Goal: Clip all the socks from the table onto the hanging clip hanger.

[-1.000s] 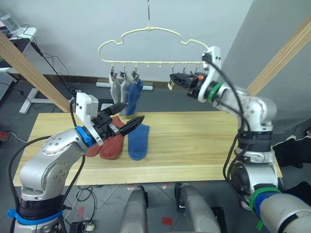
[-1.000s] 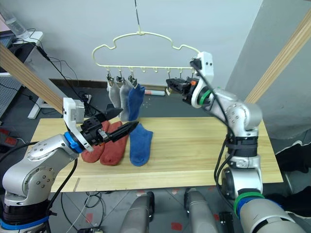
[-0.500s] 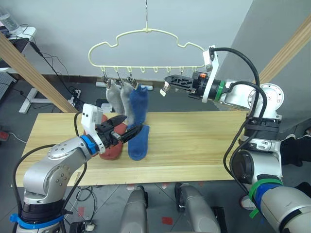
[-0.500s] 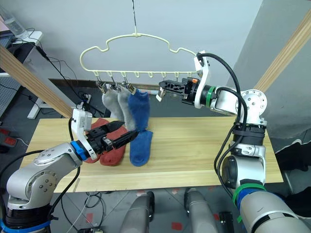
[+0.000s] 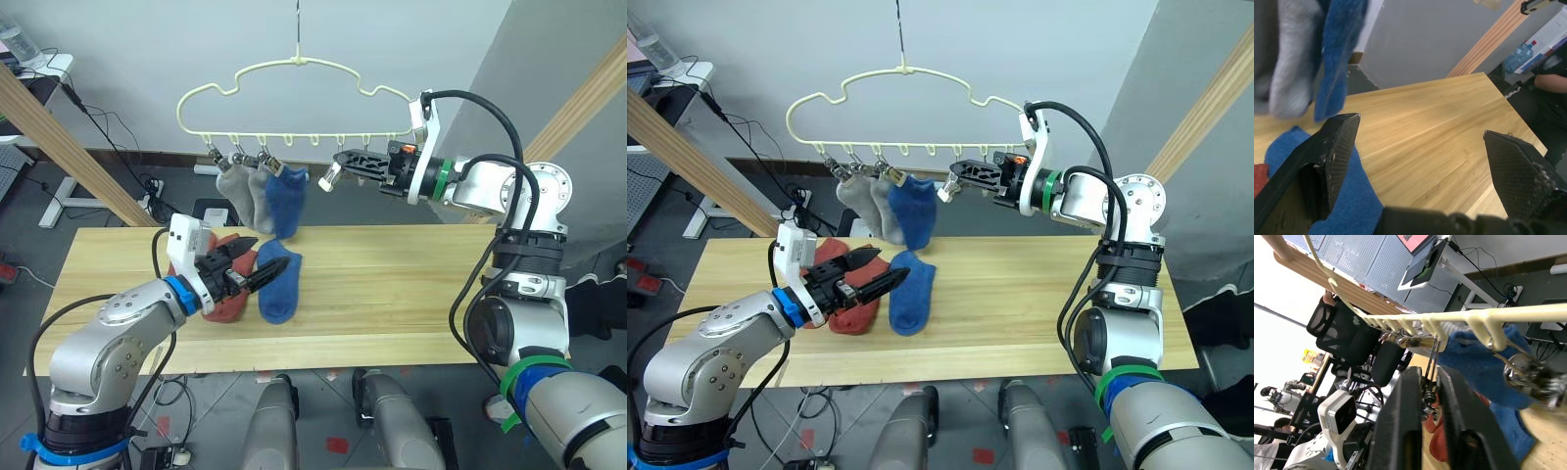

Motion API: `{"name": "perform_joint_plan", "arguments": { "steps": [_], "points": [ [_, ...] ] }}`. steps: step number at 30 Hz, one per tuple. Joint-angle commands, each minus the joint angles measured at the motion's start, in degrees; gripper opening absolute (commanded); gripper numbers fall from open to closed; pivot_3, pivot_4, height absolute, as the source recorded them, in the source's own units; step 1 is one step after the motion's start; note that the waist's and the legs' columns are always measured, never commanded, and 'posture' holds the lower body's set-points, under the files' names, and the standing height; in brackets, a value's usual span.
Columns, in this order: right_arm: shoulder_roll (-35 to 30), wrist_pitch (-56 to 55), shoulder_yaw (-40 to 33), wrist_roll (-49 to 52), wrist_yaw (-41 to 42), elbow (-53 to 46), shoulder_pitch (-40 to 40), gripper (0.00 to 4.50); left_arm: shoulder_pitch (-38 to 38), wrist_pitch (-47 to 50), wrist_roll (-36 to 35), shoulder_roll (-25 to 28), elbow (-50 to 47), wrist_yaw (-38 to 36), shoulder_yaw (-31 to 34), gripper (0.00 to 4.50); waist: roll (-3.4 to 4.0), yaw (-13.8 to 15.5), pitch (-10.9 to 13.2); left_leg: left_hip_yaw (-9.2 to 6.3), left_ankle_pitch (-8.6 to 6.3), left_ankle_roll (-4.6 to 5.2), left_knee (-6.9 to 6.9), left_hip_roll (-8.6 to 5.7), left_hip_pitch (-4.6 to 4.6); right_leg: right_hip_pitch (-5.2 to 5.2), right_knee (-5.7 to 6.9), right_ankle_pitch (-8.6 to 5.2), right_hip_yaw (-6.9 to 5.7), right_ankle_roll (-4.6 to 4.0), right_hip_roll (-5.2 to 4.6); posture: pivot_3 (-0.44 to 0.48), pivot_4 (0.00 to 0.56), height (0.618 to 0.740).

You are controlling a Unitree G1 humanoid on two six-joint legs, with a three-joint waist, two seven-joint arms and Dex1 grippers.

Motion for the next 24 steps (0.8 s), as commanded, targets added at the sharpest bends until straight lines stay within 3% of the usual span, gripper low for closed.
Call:
{"name": "perform_joint_plan", "arguments": {
  "steps": [1, 5, 11, 18, 24],
  "points": [
    [-0.9, -0.7, 0.9, 0.0, 0.4, -0.4, -0.9, 0.37, 0.4, -1.6, 0.3, -0.2, -1.9, -0.7, -0.1, 4.50, 0.00, 0.0, 0.0, 0.00, 0.00, 0.00, 0.00, 0.00, 0.00, 0.00, 0.00, 0.00, 0.00, 0.00, 0.00, 0.033, 0.333, 0.740],
    [-0.5, -0.7, 0.1, 0.3, -1.0, 0.7, -1.1, 0.37, 1.2, -2.7, 2.0, -0.3, -2.1, -0.3, -1.1, 4.50, 0.00, 0.0, 0.0, 0.01, -0.01, 0.01, -0.01, 0.00, 0.00, 0.00, -0.01, 0.00, 0.00, 0.00, 0.00, 0.032, 0.333, 0.740],
    [-0.6, 0.2, 0.5, 1.2, -1.0, -0.2, -1.7, 0.37, 5.0, -11.7, 14.5, -0.3, 4.0, -0.2, -8.4, 4.50, 0.01, 0.0, 0.0, 0.03, -0.01, 0.02, -0.04, 0.00, 0.01, 0.00, -0.03, 0.00, 0.02, 0.00, 0.00, 0.023, 0.336, 0.740],
    [-0.3, 1.0, 0.4, 1.5, -1.9, -1.3, -1.7, 0.37, 2.8, -19.4, 24.1, -4.2, 12.2, 2.3, -12.9, 4.50, 0.05, -0.1, 0.0, 0.04, -0.01, 0.02, -0.09, 0.01, 0.00, -0.02, -0.06, 0.00, 0.03, 0.00, 0.00, 0.019, 0.338, 0.740],
    [-0.3, 0.8, 1.9, 0.7, -2.4, -3.7, -0.8, 0.37, -3.9, -22.8, 34.0, -11.7, 26.0, 11.1, -17.3, 4.50, 0.11, -0.1, 0.1, 0.06, -0.01, 0.02, -0.16, -0.02, 0.00, -0.01, -0.11, 0.00, 0.03, 0.00, -0.03, 0.004, 0.340, 0.740]
  ]
}}
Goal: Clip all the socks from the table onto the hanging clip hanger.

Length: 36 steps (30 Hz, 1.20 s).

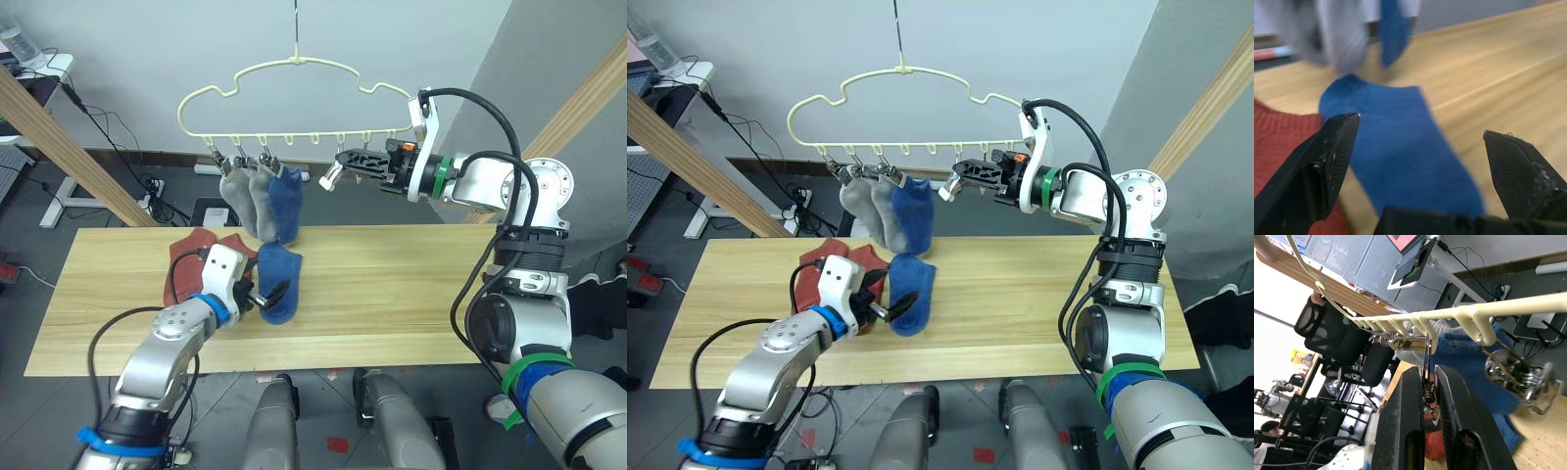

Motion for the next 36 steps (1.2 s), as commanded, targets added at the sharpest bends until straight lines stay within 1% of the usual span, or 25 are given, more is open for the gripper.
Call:
{"name": "perform_joint_plan", "arguments": {
  "steps": [1, 6, 7, 8, 10, 12, 17, 22, 26, 27, 33, 36],
  "points": [
    [0.5, 0.7, 0.6, 1.2, -0.3, -3.2, 0.0, 0.37, -2.4, -2.8, 4.8, -3.6, 5.2, 4.6, -1.7, 4.50, 0.00, -0.2, 0.0, 0.01, 0.00, 0.00, 0.00, 0.01, -0.02, 0.00, -0.05, 0.01, 0.01, 0.01, -0.01, 0.004, 0.340, 0.740],
    [1.1, 1.9, -0.6, 2.2, -1.0, -4.2, 0.0, 0.37, -5.8, -3.4, 6.7, -7.1, 10.4, 6.2, -1.7, 4.50, 0.00, -0.2, 0.0, 0.00, -0.04, 0.07, -0.09, 0.07, -0.04, -0.01, -0.14, 0.02, -0.01, -0.01, 0.00, -0.005, 0.341, 0.740],
    [1.1, 2.1, -0.8, 2.1, -1.1, -4.1, -0.1, 0.37, -7.6, -4.3, 8.2, -7.4, 13.6, 7.1, -2.1, 4.50, 0.00, -0.2, 0.0, 0.00, -0.04, 0.07, -0.12, 0.07, -0.04, 0.00, -0.16, 0.07, -0.02, -0.10, 0.00, -0.023, 0.338, 0.740],
    [1.1, 2.2, -0.9, 2.1, -1.2, -4.2, -0.2, 0.37, -9.0, -5.0, 9.2, -7.6, 16.1, 7.8, -2.4, 4.50, 0.00, -0.2, 0.0, 0.01, -0.04, 0.07, -0.14, 0.04, -0.03, 0.00, -0.19, 0.14, -0.02, -0.21, -0.03, -0.023, 0.338, 0.740],
    [1.1, 2.4, -1.0, 2.0, -1.5, -4.7, -0.2, 0.37, -11.5, -5.9, 11.8, -7.5, 20.7, 8.8, -3.4, 4.50, 0.00, -0.2, 0.0, 0.01, -0.04, 0.07, -0.13, 0.03, -0.04, 0.01, -0.22, 0.15, -0.04, -0.18, -0.02, -0.031, 0.334, 0.740],
    [1.2, 2.9, -1.3, 2.2, -1.9, -5.3, -0.2, 0.37, -12.5, -4.8, 12.4, -7.8, 23.1, 7.3, -4.4, 4.50, 0.00, -0.2, 0.0, 0.03, -0.04, 0.07, -0.13, 0.00, -0.04, 0.03, -0.25, 0.16, -0.02, -0.15, -0.03, -0.043, 0.331, 0.740],
    [1.3, 3.8, -2.1, 2.6, -2.9, -6.4, -0.1, 0.37, -12.7, -3.4, 14.2, -7.7, 24.5, 5.2, -6.0, 4.50, 0.01, -0.3, 0.0, 0.06, -0.04, 0.08, -0.14, 0.00, -0.03, 0.04, -0.25, 0.19, -0.02, -0.19, -0.05, -0.053, 0.327, 0.740],
    [1.4, 4.0, -2.3, 2.5, -3.4, -6.8, 0.1, 0.37, -11.6, -2.0, 13.0, -8.0, 22.5, 2.9, -5.3, 4.50, 0.02, -0.3, 0.0, 0.06, -0.04, 0.08, -0.13, -0.01, 0.00, 0.07, -0.24, 0.17, -0.01, -0.14, -0.05, -0.053, 0.325, 0.740],
    [1.5, 3.8, -2.3, 2.4, -3.5, -6.7, 0.1, 0.34, -10.3, -1.2, 12.7, -8.0, 20.5, 1.8, -5.0, 3.68, 0.02, -0.3, 0.0, 0.06, -0.04, 0.08, -0.13, 0.01, 0.00, 0.07, -0.24, 0.17, -0.02, -0.15, -0.05, -0.051, 0.326, 0.740],
    [1.5, 3.7, -2.3, 2.4, -3.4, -6.6, 0.1, 0.34, -9.6, -0.6, 12.6, -7.9, 19.5, 1.2, -5.0, 3.33, 0.02, -0.4, 0.0, 0.06, -0.04, 0.08, -0.13, 0.00, 0.00, 0.07, -0.23, 0.17, -0.01, -0.15, -0.05, -0.051, 0.326, 0.740],
    [1.5, 3.1, -2.2, 2.0, -3.4, -6.1, 0.0, 0.34, -8.4, 1.4, 12.6, -7.6, 17.7, 0.7, -4.1, 1.61, 0.03, -0.6, 0.0, 0.04, -0.04, 0.08, -0.13, 0.00, 0.01, 0.07, -0.22, 0.17, -0.02, -0.14, -0.05, -0.043, 0.328, 0.740],
    [1.4, 2.8, -2.2, 1.8, -3.4, -5.8, -0.1, 0.34, -8.3, 1.5, 12.6, -7.6, 17.6, 0.2, -4.1, 1.11, 0.02, -0.6, 0.0, 0.05, -0.04, 0.09, -0.12, 0.00, 0.02, 0.08, -0.20, 0.15, -0.01, -0.11, -0.05, -0.043, 0.330, 0.740]
  ]
}}
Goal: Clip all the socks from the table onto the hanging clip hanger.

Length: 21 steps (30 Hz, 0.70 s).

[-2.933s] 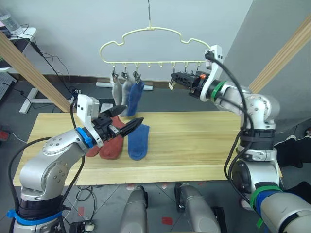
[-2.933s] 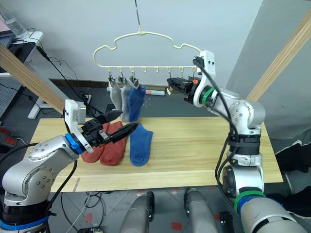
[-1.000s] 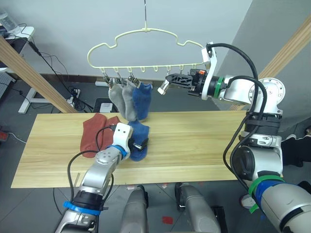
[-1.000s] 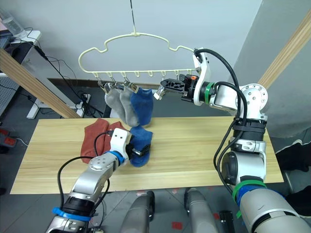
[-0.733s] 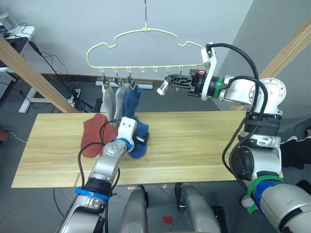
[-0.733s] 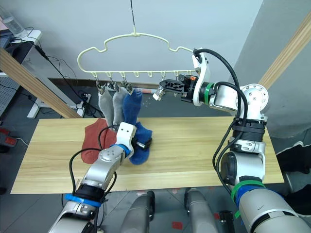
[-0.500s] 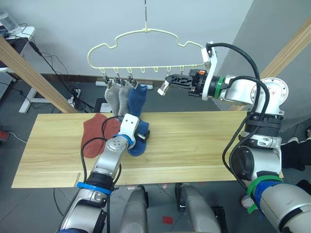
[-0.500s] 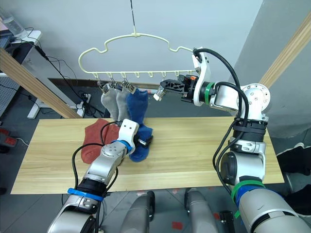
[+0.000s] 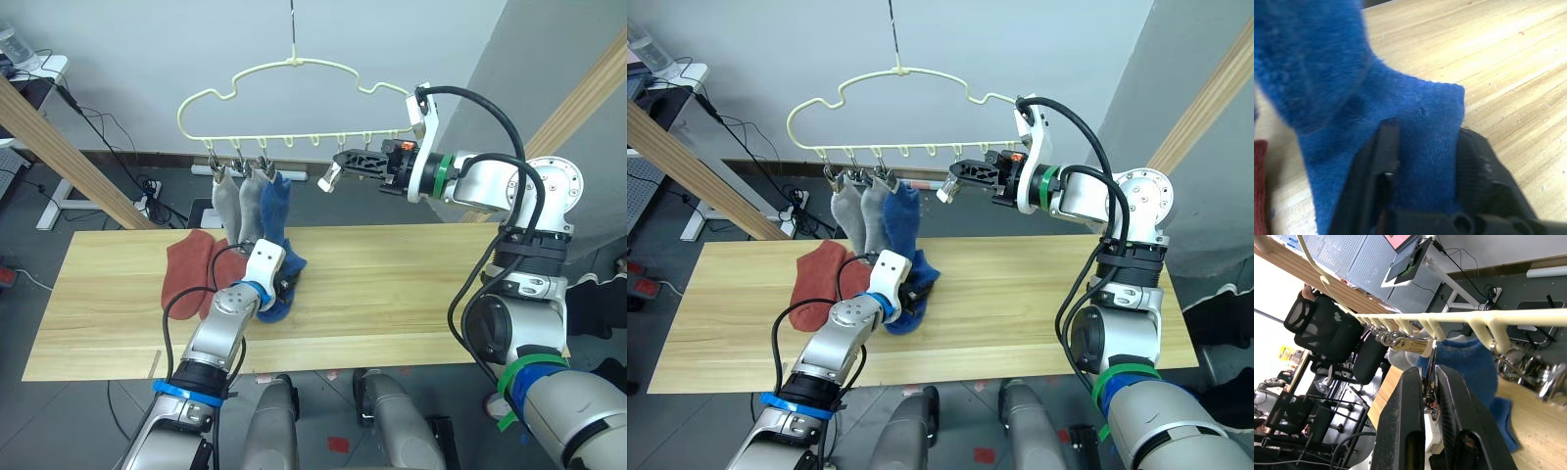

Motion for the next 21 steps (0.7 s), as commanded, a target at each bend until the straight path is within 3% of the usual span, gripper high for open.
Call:
{"name": "perform_joint_plan", "arguments": {
  "steps": [1, 10, 14, 16, 21],
  "points": [
    [0.0, -0.7, -0.8, 1.1, 0.2, -1.2, -0.2, 0.34, 2.1, 2.2, 0.4, 0.3, 1.7, -1.1, -0.8, 1.04, 0.00, 0.0, 0.0, 0.00, 0.00, 0.00, 0.00, 0.00, 0.00, 0.00, 0.00, 0.00, 0.00, 0.01, 0.00, -0.043, 0.330, 0.740],
    [-0.7, -1.4, -0.3, 0.7, 0.5, -0.5, -0.2, 0.34, 5.5, -0.4, -2.8, 1.8, -7.5, -8.8, -1.3, 0.69, 0.00, 0.0, 0.0, 0.00, 0.00, 0.00, -0.01, 0.00, -0.01, -0.01, -0.03, 0.02, 0.00, -0.03, -0.01, -0.048, 0.333, 0.740],
    [-1.4, -1.5, 0.3, 0.5, 1.0, -0.4, 0.0, 0.34, 8.4, -2.0, -8.4, 4.6, -18.1, -16.8, -0.2, 0.02, 0.00, -0.1, 0.0, -0.01, 0.00, 0.00, -0.02, 0.02, -0.06, -0.04, -0.06, 0.02, -0.01, -0.04, 0.00, -0.047, 0.334, 0.740],
    [-1.7, -1.8, 0.6, 0.3, 1.1, -0.4, 0.3, 0.34, 9.4, -2.2, -12.6, 6.0, -22.5, -21.0, 1.0, 0.02, 0.01, 0.0, 0.0, -0.03, 0.00, 0.00, -0.05, 0.03, -0.07, -0.05, -0.07, 0.03, -0.02, -0.06, 0.01, -0.044, 0.334, 0.740],
    [-1.2, -1.6, 0.5, 0.8, 0.9, -0.5, 0.6, 0.34, 8.9, -7.1, -15.0, 7.5, -25.0, -22.5, 4.3, 0.02, 0.01, 0.0, 0.0, 0.00, 0.00, 0.00, -0.04, 0.00, -0.06, -0.02, -0.11, -0.09, 0.01, 0.16, 0.00, -0.039, 0.335, 0.740]
  ]
}}
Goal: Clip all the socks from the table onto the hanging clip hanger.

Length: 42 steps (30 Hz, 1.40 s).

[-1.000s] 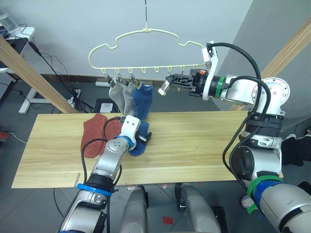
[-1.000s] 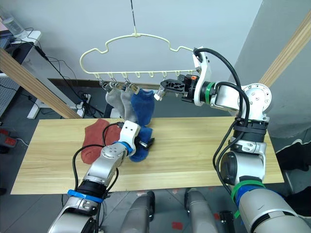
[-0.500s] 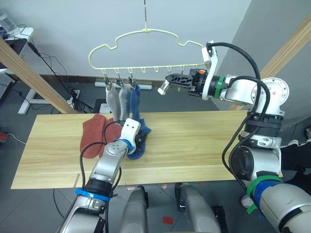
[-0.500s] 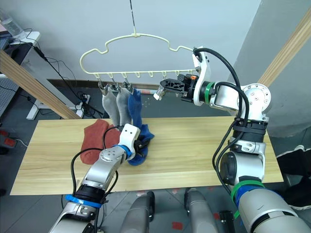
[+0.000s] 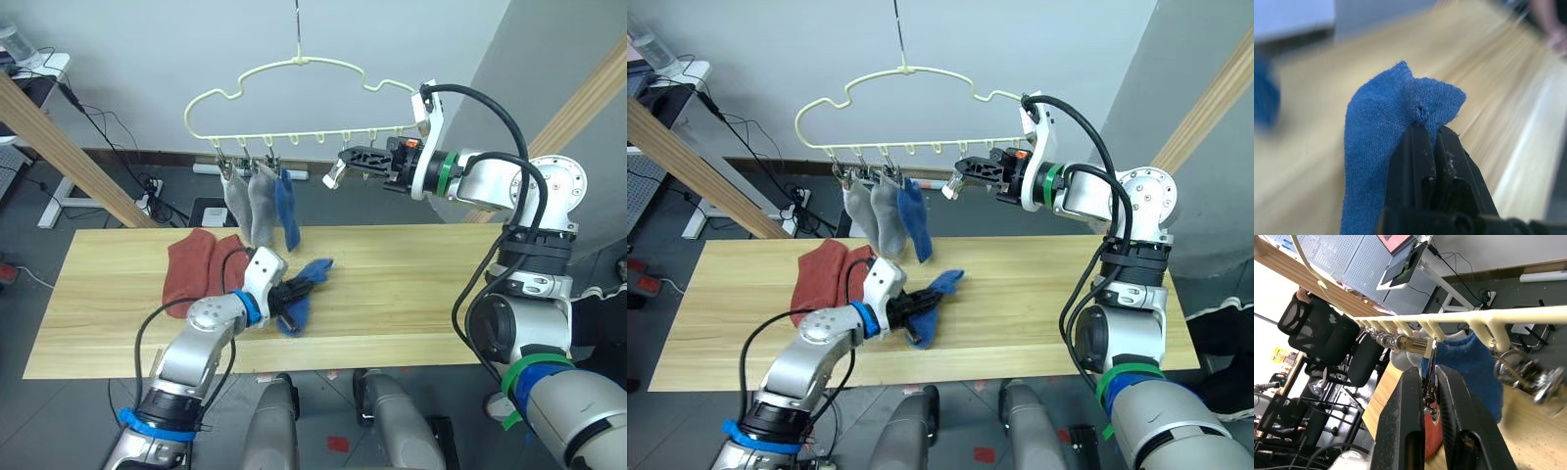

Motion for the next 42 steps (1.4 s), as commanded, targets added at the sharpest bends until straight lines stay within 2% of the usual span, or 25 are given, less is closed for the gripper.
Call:
{"name": "perform_joint_plan", "arguments": {
  "steps": [1, 4, 7, 13, 20, 24, 42],
  "points": [
    [0.1, 0.0, -0.2, 1.0, 0.5, -1.1, 0.5, 0.34, -0.1, -4.6, -1.6, 0.9, -2.4, -1.4, 2.0, 0.02, 0.00, 0.0, 0.0, 0.00, 0.00, 0.00, 0.00, 0.00, 0.00, 0.00, 0.00, 0.00, 0.00, 0.00, 0.00, -0.039, 0.335, 0.740],
    [0.0, 0.0, -0.2, 1.0, 0.7, -1.0, 0.5, 0.34, -0.1, -7.0, -2.4, 1.1, -2.7, -2.1, 2.4, 0.02, 0.00, 0.0, 0.0, 0.00, 0.00, 0.00, -0.01, 0.00, -0.01, 0.00, -0.01, 0.00, -0.01, -0.01, 0.00, -0.036, 0.334, 0.740],
    [0.3, 0.4, -0.9, 1.1, 0.1, 0.0, 0.1, 0.34, 1.7, -20.0, -0.3, 2.3, -2.6, -3.3, 4.1, 0.02, 0.00, 0.1, 0.0, 0.01, -0.01, 0.01, -0.01, 0.00, -0.02, -0.01, -0.04, 0.03, -0.01, -0.06, 0.00, -0.037, 0.333, 0.740],
    [1.9, 2.9, -4.8, 2.1, -2.6, 2.7, -1.6, 0.34, 3.1, -35.2, 3.7, 1.9, -0.8, 0.5, 5.8, 0.02, 0.00, 0.2, 0.0, 0.00, -0.01, 0.02, -0.02, 0.01, -0.01, 0.00, -0.04, 0.13, 0.00, -0.22, -0.01, -0.029, 0.331, 0.740],
    [5.4, 8.2, -15.2, 4.1, -9.5, 8.2, -5.9, 0.34, 1.6, -37.6, 4.1, 0.5, 0.8, 4.1, 6.1, 0.02, 0.00, 0.5, 0.0, 0.01, -0.01, 0.02, -0.02, 0.01, -0.02, 0.00, -0.03, 0.14, -0.02, -0.24, -0.01, -0.020, 0.327, 0.740],
    [5.5, 11.2, -16.6, 4.6, -10.0, 8.7, -6.7, 0.34, 0.5, -38.8, 4.9, 0.8, 2.7, 5.0, 6.1, 0.02, 0.00, 0.5, 0.0, 0.01, -0.01, 0.03, -0.02, 0.01, -0.02, -0.01, -0.04, 0.14, -0.03, -0.25, 0.00, -0.019, 0.326, 0.740],
    [5.5, 11.2, -16.6, 4.5, -12.4, 8.6, -6.4, 0.34, -1.3, -39.3, 3.7, 0.6, 3.4, 5.6, 6.2, 0.02, 0.00, 0.5, 0.0, 0.02, -0.02, 0.04, -0.02, 0.01, -0.02, -0.01, -0.01, 0.15, -0.02, -0.26, 0.00, -0.022, 0.321, 0.740]
  ]
}}
